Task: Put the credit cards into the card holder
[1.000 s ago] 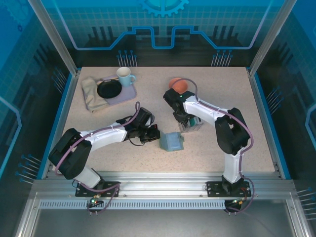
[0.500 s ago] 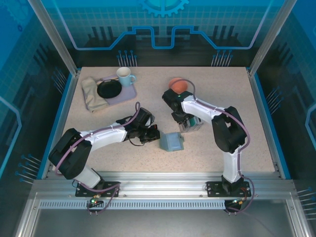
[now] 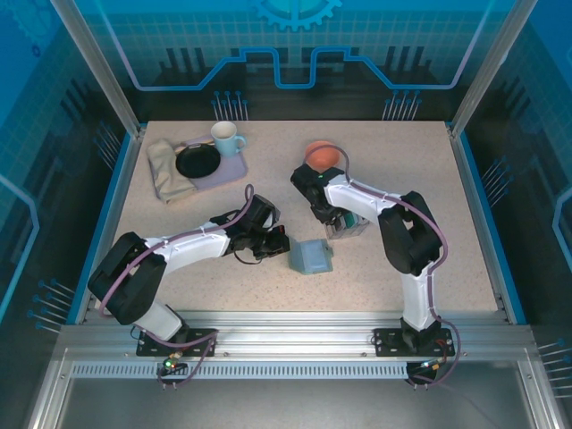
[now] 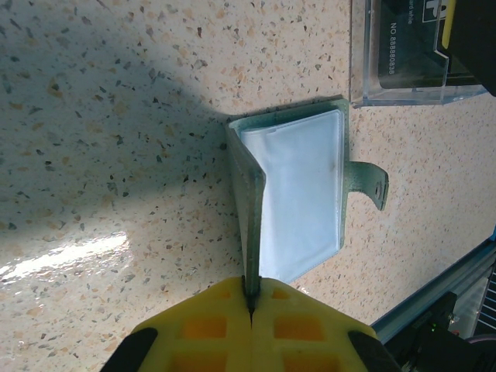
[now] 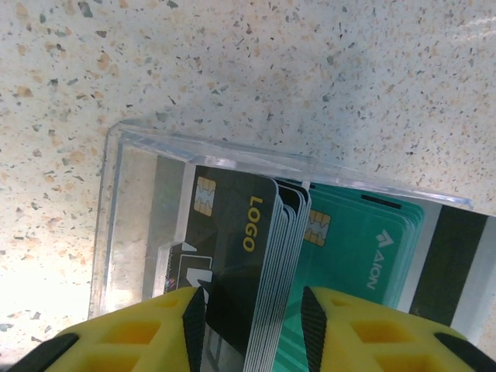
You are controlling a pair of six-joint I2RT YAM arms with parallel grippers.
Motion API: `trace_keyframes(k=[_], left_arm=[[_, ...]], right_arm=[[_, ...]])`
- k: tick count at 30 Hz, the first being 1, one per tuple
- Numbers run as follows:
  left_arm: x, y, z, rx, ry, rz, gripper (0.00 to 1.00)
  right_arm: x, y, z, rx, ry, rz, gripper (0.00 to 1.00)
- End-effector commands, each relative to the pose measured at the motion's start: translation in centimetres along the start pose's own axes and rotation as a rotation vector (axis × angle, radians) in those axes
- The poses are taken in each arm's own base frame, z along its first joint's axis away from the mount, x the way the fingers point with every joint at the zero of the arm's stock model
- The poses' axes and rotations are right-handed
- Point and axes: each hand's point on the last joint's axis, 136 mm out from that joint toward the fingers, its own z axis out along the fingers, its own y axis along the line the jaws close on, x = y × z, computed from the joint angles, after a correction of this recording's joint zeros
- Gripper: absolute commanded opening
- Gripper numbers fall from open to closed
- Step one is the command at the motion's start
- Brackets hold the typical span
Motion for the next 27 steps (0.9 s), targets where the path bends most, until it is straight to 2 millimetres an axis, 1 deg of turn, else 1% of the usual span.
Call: trace_keyframes(k=[1, 4, 7, 12, 14, 20, 27], left_arm=[[0.48, -0.28, -0.71, 0.021, 0.015, 0.004, 0.03], [0.54, -0.18, -0.74, 0.019, 0.014, 0.002, 0.04], [0.61, -0.05, -0.79, 0.015, 0.014, 0.001, 0.04], [0.61, -0.02, -0.78, 0.015, 0.013, 0.002, 0.03], [0.65, -0.06, -0.77, 0.015, 0.014, 0.002, 0.04], [0.73, 0.01, -0.68, 0.014, 0.020, 0.000, 0.04], [0.67, -0.04, -0.75, 0.015, 0.017, -0.001, 0.04]], right_arm=[[0.02, -0.74, -0.97, 0.032, -0.022, -0.009, 0.39], [0.26, -0.56, -0.99, 0.017, -0.015, -0.010, 0.37], [0.49, -0.49, -0.87, 0.011, -0.011, -0.008, 0.32], [0.54, -0.66, -1.05, 0.013, -0.016, -0.001, 0.31], [0.53, -0.79, -1.22, 0.015, -0.020, 0.002, 0.28], [0.54, -1.12, -1.56, 0.021, -0.028, 0.004, 0.28], [0.93, -0.92, -1.21, -0.001, -0.014, 0.006, 0.24]])
